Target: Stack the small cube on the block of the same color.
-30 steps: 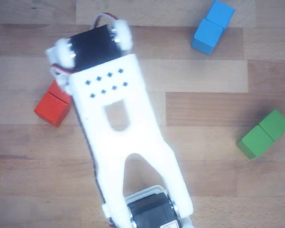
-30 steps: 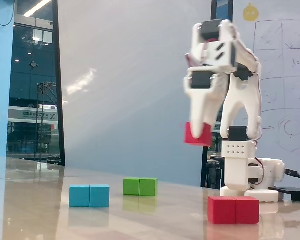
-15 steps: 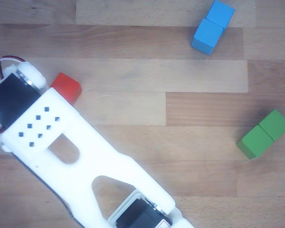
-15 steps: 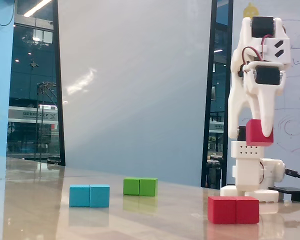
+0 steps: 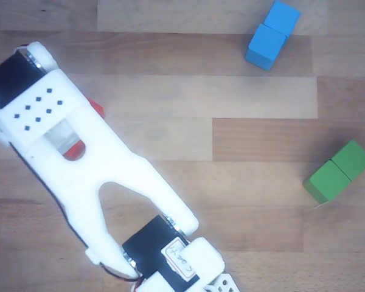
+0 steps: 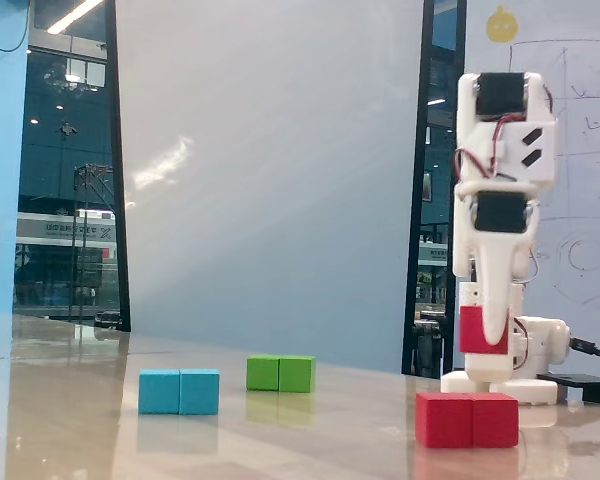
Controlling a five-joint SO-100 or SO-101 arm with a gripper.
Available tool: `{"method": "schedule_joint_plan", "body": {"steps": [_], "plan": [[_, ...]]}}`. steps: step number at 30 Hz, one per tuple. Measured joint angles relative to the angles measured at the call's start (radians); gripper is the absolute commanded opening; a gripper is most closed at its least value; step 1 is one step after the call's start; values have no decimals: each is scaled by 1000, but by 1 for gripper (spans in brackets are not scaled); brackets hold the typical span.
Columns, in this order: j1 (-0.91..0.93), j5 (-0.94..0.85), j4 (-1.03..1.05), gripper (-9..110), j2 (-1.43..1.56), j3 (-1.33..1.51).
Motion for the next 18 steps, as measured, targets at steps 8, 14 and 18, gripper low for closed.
{"method": "schedule_joint_plan", "body": {"steps": [8, 14, 18], "plan": [[40, 0, -3, 8, -60, 0], [49, 0, -3, 8, -98, 0], [49, 0, -3, 8, -129, 0]]}}
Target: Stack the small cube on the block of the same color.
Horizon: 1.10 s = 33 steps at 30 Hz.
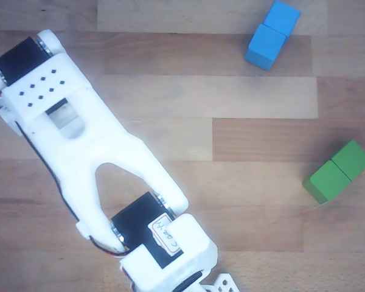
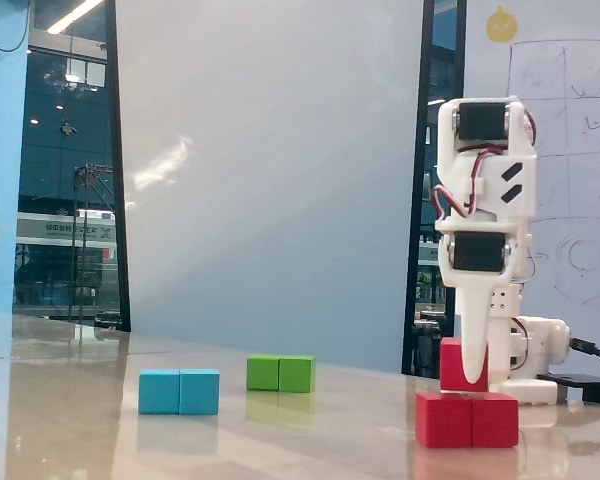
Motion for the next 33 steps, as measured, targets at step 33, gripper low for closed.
{"method": "schedule_joint_plan", "body": {"steps": [33], "plan": [[35, 0, -2, 29, -17, -6]]}}
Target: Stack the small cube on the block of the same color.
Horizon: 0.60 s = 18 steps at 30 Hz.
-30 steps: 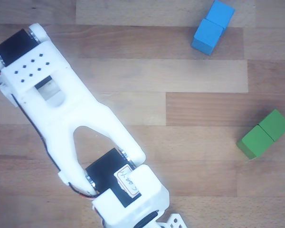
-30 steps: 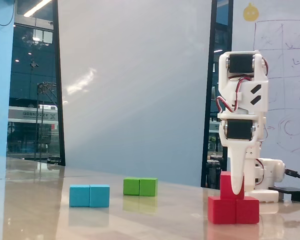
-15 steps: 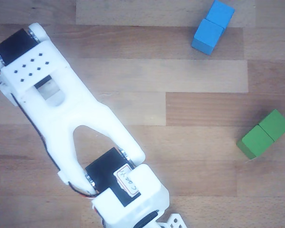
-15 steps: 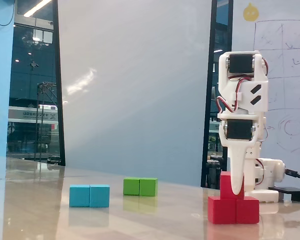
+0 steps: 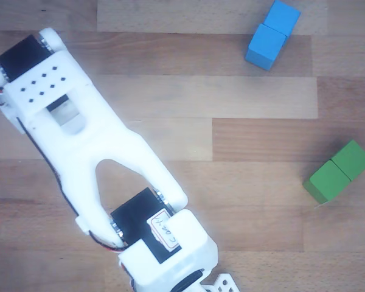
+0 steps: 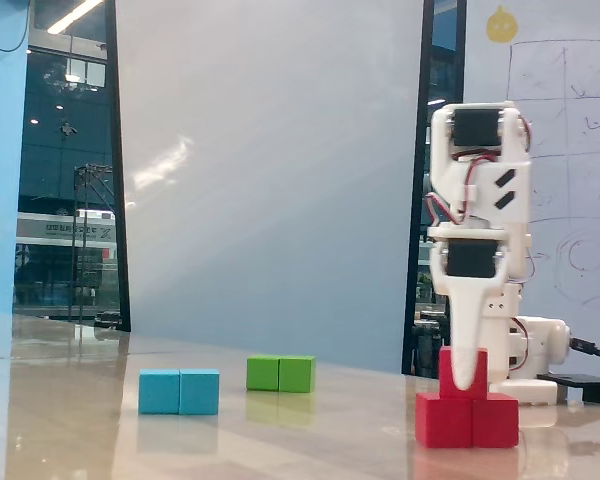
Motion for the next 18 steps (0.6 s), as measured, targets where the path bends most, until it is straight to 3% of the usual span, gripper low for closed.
{"method": "schedule_joint_plan", "body": {"steps": [14, 18], "plan": [[417, 0, 0, 29, 0, 0], [537, 0, 0, 22, 0, 0]]}}
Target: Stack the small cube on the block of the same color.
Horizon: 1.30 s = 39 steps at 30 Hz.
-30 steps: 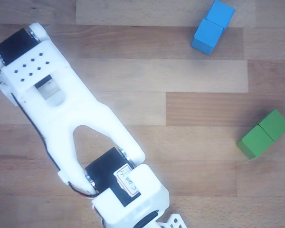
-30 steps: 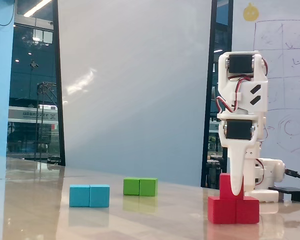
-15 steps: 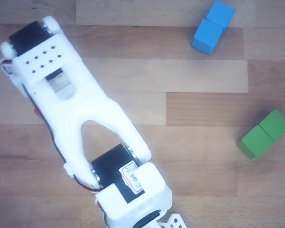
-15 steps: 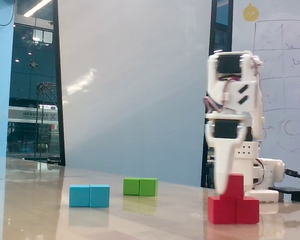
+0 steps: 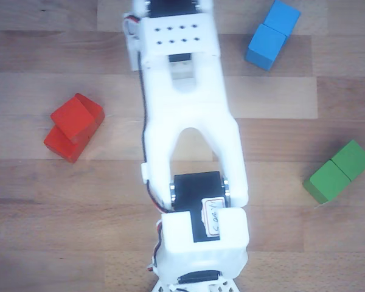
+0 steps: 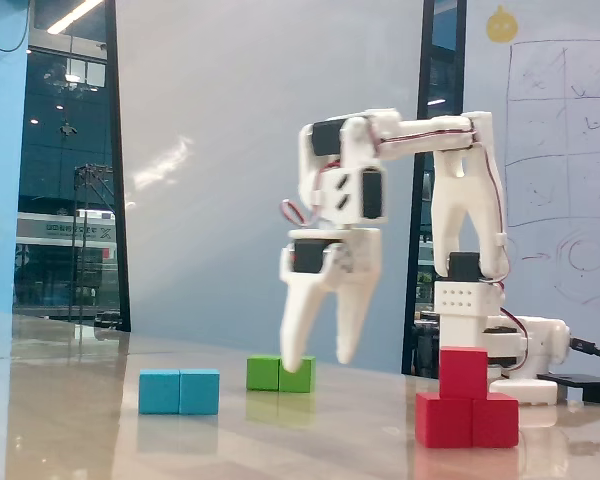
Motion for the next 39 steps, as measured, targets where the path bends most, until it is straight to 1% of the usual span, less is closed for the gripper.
{"method": "schedule_joint_plan", "body": {"steps": [7, 11, 14, 21, 26, 39], "plan": [[110, 0, -41, 5, 17, 0], [152, 0, -123, 0, 120, 52], [161, 0, -196, 0, 222, 169], [166, 0, -387, 0, 517, 551], [166, 0, -474, 0, 715, 773], [166, 0, -509, 0, 1206, 1175]]}}
